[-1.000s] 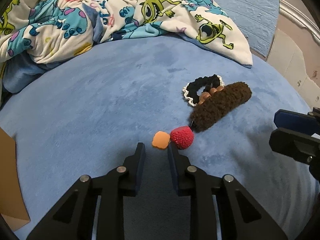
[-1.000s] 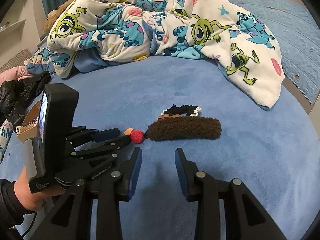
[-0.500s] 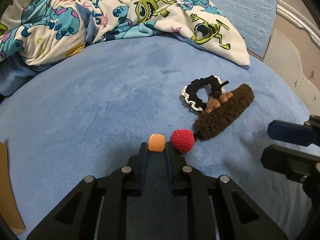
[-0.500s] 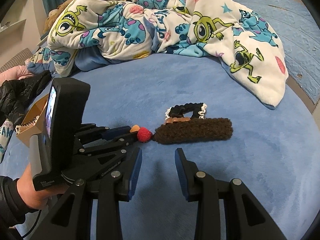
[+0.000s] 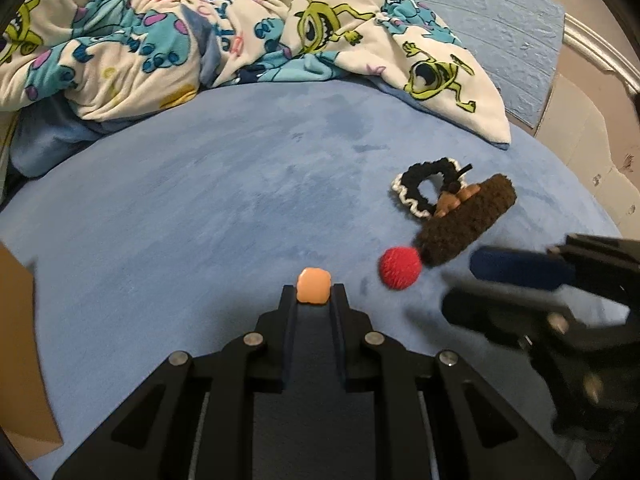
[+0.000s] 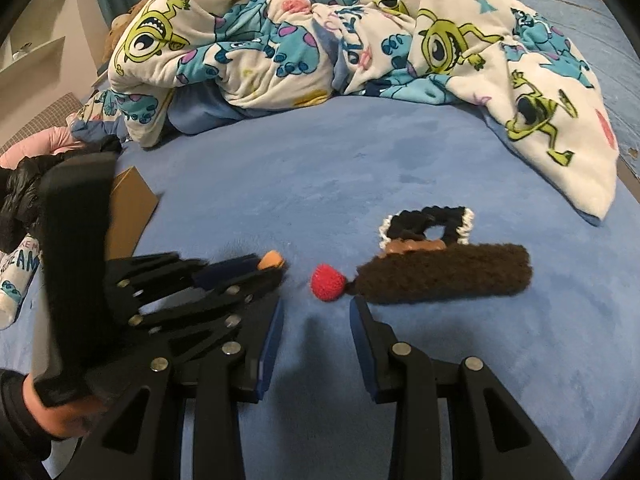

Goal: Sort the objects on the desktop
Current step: 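Grasp the small orange cube with the left tool, then grasp the red pompom ball with the right tool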

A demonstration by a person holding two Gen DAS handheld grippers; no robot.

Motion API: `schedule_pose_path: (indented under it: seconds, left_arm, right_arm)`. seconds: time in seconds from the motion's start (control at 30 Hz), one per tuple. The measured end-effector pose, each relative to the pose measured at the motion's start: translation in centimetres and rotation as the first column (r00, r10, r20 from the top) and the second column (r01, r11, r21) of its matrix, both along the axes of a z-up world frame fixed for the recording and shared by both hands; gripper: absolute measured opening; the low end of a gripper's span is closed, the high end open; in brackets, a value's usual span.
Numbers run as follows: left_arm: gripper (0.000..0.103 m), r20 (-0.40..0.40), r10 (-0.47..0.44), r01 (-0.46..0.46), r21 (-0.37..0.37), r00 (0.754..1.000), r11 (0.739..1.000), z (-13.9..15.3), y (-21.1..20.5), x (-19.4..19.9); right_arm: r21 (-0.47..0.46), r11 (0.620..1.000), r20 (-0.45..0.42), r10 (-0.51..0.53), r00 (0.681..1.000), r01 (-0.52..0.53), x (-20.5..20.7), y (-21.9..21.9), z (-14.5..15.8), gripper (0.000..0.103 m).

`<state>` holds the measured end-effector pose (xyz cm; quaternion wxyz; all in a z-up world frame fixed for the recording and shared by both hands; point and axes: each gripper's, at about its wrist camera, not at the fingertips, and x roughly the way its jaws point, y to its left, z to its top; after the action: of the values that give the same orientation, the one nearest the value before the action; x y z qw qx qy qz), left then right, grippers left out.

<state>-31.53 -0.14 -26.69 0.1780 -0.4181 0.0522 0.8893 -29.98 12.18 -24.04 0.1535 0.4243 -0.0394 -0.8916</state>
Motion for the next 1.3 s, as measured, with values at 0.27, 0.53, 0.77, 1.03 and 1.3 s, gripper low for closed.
schedule_pose_path:
  seconds: [0.27, 0.53, 0.77, 1.03, 1.3]
  left_arm:
    - [0.017, 0.007, 0.058, -0.058, 0.005, 0.998, 0.998, 0.2, -1.6, 1.2]
    - [0.017, 0.005, 0.078, -0.078, 0.008, 0.997, 0.997, 0.4, -2.0, 1.5]
    - [0.017, 0.005, 0.097, -0.097, 0.014, 0.995, 0.995, 0.6, -2.7, 1.5]
    - [0.017, 0.003, 0.115, -0.115, 0.020, 0.993, 0.993, 1.1, -3.3, 2.0]
    - [0.017, -0.019, 0.143, -0.142, 0.028, 0.990, 0.989, 3.1, -4.6, 2.9]
  right_arm:
    - [0.028, 0.999, 0.021, -0.024, 1.000, 0.023, -1.9, -1.1, -0.5, 0.035]
    - [0.086, 0.996, 0.038, -0.040, 0.998, 0.037, -2.9, -1.8, -1.3, 0.034]
    - [0.124, 0.991, 0.051, -0.050, 0.997, 0.043, -3.5, -2.2, -2.0, 0.023]
    - [0.119, 0.992, 0.046, -0.053, 0.998, 0.047, -3.2, -2.5, -1.3, 0.023]
    - [0.112, 0.993, 0.007, -0.034, 0.999, 0.033, -2.4, -3.9, 1.5, 0.023]
